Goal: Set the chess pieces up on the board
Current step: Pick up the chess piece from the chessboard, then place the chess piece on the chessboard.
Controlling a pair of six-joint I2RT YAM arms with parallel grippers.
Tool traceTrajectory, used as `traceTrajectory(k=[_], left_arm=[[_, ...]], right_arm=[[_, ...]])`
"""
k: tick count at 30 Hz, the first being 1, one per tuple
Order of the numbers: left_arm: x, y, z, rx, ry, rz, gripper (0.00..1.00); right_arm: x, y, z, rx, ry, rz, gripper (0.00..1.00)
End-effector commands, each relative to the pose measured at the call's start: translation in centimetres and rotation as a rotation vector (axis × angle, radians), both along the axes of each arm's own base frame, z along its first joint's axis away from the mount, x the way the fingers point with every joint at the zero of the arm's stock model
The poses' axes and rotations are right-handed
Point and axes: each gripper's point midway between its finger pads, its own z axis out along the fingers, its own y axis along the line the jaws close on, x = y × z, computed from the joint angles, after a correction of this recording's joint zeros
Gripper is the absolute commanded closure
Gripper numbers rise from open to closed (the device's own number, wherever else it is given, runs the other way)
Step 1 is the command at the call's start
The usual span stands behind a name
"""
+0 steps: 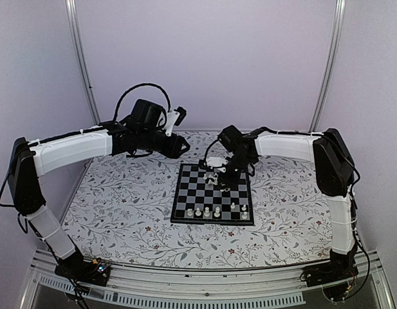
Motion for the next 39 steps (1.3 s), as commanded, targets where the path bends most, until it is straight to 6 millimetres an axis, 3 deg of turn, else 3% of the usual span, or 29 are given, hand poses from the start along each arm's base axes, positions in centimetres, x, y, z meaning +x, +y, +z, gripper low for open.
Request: traceTrajectory(k=[1,9,15,25,32,39], left_arm=[[0.3,-0.3,1.3,-0.016,-0.023,-0.005,0.51],[0.2,-0.3,1.2,-0.016,-0.018,-0.008,0.51],[0.3,-0.4,1.1,-0.016,-0.017,-0.008,0.51],[0.3,-0.3,1.0,-0.013,-0.016,-0.007,0.51],[0.3,-0.4,0.9,-0.012,-0.012,-0.008,0.51],[0.3,-0.4,0.8,-0.012,-0.011,-0.009,0.51]], right_arm=[[0.3,0.0,-0.5,-0.011,0.02,-0.015,0.73],[-0.2,0.1,-1.0,-0.013,0.054,-0.006,0.9],[-0.7,0.3,0.1,0.014,0.063,0.005,0.99],[-3.5,-0.3,3.8,0.083,0.076,0.038,1.0],[-7.5,-1.1,2.8,0.071,0.156,0.1,1.0],[-8.8,-0.8,2.1,0.074,0.186,0.126,0.99]])
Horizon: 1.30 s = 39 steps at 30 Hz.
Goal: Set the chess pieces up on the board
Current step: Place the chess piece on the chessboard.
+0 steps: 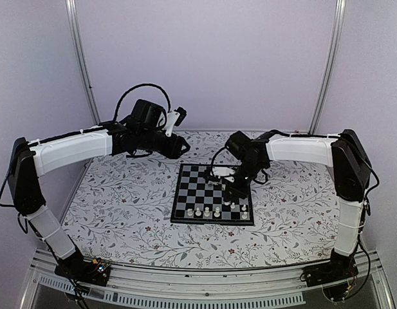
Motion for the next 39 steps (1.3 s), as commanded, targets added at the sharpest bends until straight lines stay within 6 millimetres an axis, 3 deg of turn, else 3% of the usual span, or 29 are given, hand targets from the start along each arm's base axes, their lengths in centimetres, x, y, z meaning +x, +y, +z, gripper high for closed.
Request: traceTrajectory(k=[1,15,22,27,39], left_arm=[[0.4,-0.4,0.9,-0.013,-0.015,-0.006,0.51],[0.4,-0.4,0.9,-0.013,-0.014,-0.007,0.5],[0.4,-0.4,0.8,-0.012,-0.013,-0.006,0.5],[0.4,-0.5,0.7,-0.011,-0.009,-0.009,0.5],[0.3,-0.6,0.7,-0.017,-0.003,-0.015,0.5]], right_arm=[[-1.1,0.7,0.6,0.03,0.013,0.034,0.99],[-1.2,0.4,-2.1,-0.034,0.02,0.034,0.98],[-0.7,0.2,-2.3,-0.044,0.006,0.018,0.79],[-0.8,-0.2,-1.5,-0.046,-0.014,0.015,0.73],[-1.1,-2.1,-2.1,-0.093,-0.019,-0.004,0.79]])
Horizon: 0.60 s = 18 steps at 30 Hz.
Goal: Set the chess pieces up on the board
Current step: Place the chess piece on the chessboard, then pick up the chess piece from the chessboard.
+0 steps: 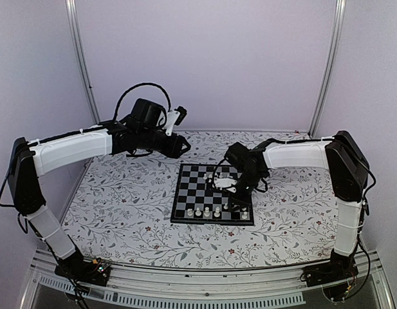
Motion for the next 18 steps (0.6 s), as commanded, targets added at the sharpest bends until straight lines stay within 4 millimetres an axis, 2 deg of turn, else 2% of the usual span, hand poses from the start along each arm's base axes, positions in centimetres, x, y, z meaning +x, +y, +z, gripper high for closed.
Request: traceTrajectory(k=[1,6,12,15,18], left_arm=[[0.3,-0.5,0.5,-0.012,-0.004,-0.01,0.5],[0.2,-0.5,0.4,-0.012,-0.002,-0.012,0.49],[0.2,-0.5,0.4,-0.011,-0.001,-0.012,0.49],[0.2,-0.5,0.6,-0.013,-0.006,-0.012,0.49],[0.2,-0.5,0.6,-0.014,-0.004,-0.01,0.49]], right_arm=[[0.5,-0.5,1.5,0.012,-0.039,-0.014,0.79],[0.8,-0.2,2.2,0.026,-0.058,-0.016,0.78],[2.4,0.5,4.6,0.086,-0.089,-0.033,0.73],[3.6,0.8,6.3,0.138,-0.092,-0.056,0.71],[5.8,0.8,7.3,0.16,-0.109,-0.125,0.71]])
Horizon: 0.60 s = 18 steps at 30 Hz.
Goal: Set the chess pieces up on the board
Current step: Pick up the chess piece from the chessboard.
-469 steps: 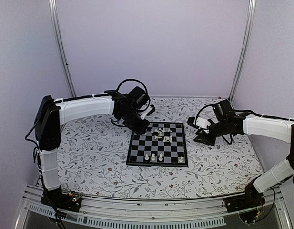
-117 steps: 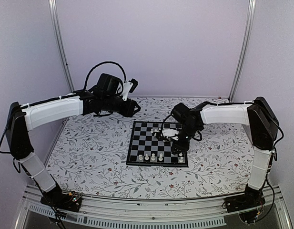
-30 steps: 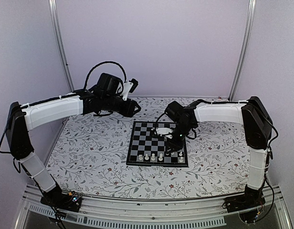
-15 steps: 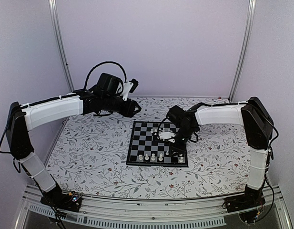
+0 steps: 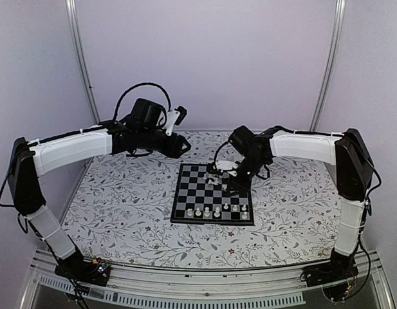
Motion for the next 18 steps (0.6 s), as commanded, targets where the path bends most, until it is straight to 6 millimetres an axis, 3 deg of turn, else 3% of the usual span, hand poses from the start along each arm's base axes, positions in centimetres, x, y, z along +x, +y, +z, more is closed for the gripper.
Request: traceTrajectory(k=[1,6,18], left_arm=[[0.2,-0.4,0.5,-0.011,-0.004,-0.008,0.49],[0.3,-0.5,0.4,-0.01,-0.003,-0.008,0.49],[0.3,-0.4,0.2,-0.001,-0.001,-0.006,0.49]], right_arm=[[3.6,0.4,3.6,0.083,-0.047,-0.103,0.71],[5.5,0.6,1.9,0.042,-0.045,-0.164,0.7],[6.5,0.8,-2.1,-0.035,0.022,-0.213,0.61]])
